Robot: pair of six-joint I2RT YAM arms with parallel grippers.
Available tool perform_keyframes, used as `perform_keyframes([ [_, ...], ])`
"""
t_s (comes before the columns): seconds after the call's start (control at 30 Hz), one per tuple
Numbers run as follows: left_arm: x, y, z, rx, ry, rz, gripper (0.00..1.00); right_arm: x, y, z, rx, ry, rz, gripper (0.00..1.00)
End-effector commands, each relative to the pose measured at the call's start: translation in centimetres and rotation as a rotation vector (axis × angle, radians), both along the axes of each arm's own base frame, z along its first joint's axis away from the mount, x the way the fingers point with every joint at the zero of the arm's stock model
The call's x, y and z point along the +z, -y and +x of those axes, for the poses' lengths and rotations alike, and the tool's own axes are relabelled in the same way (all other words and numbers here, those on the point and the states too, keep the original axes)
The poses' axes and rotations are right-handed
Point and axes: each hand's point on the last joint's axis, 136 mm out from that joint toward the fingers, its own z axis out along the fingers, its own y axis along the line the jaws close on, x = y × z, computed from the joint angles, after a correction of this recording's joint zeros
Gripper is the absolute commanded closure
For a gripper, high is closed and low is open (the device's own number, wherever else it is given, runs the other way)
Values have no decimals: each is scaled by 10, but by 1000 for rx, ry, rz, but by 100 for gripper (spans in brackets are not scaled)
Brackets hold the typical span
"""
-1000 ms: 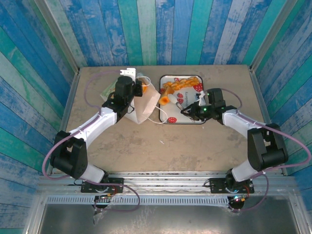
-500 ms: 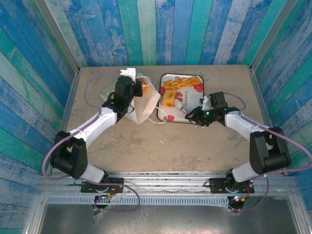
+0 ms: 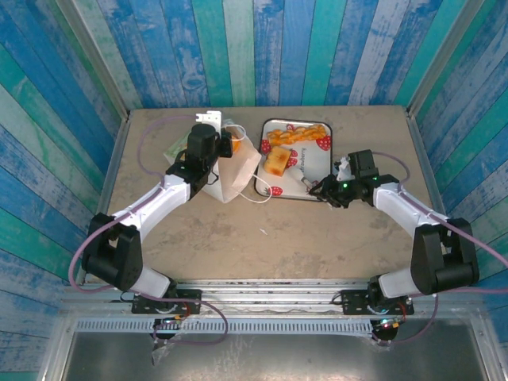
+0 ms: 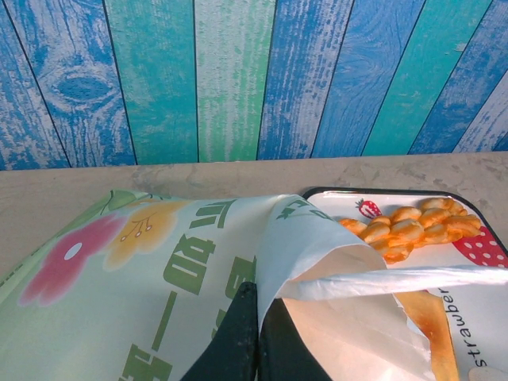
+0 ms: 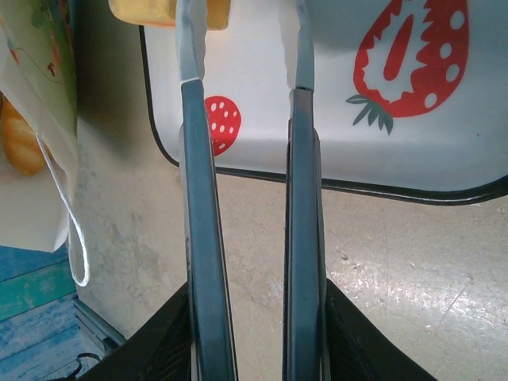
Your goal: Take the fake bread out of the paper bag
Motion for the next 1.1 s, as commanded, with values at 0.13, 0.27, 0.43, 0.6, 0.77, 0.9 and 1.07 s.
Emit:
perform_keyframes([
  [0.13,44,-2,-11,-15,113,-60,100,4,6,-5,-19,13,-17,72],
  [0.27,43,0,-12,-27,112,-61,100,6,6,4,-19,37,-28,77],
  [0.43,41,1,-12,-33,107,-63,100,10,-1,23,1,64,-36,79],
  [0.6,40,2,-13,-38,104,-61,100,12,-11,39,23,77,-43,79],
  [0.77,40,1,-16,-45,106,-54,100,15,-16,52,31,94,-46,79],
  [0.9,43,3,-19,-62,114,-58,100,17,-21,62,36,107,-40,80],
  [1.07,41,6,-20,-75,109,-65,100,19,-24,74,42,122,-40,80],
])
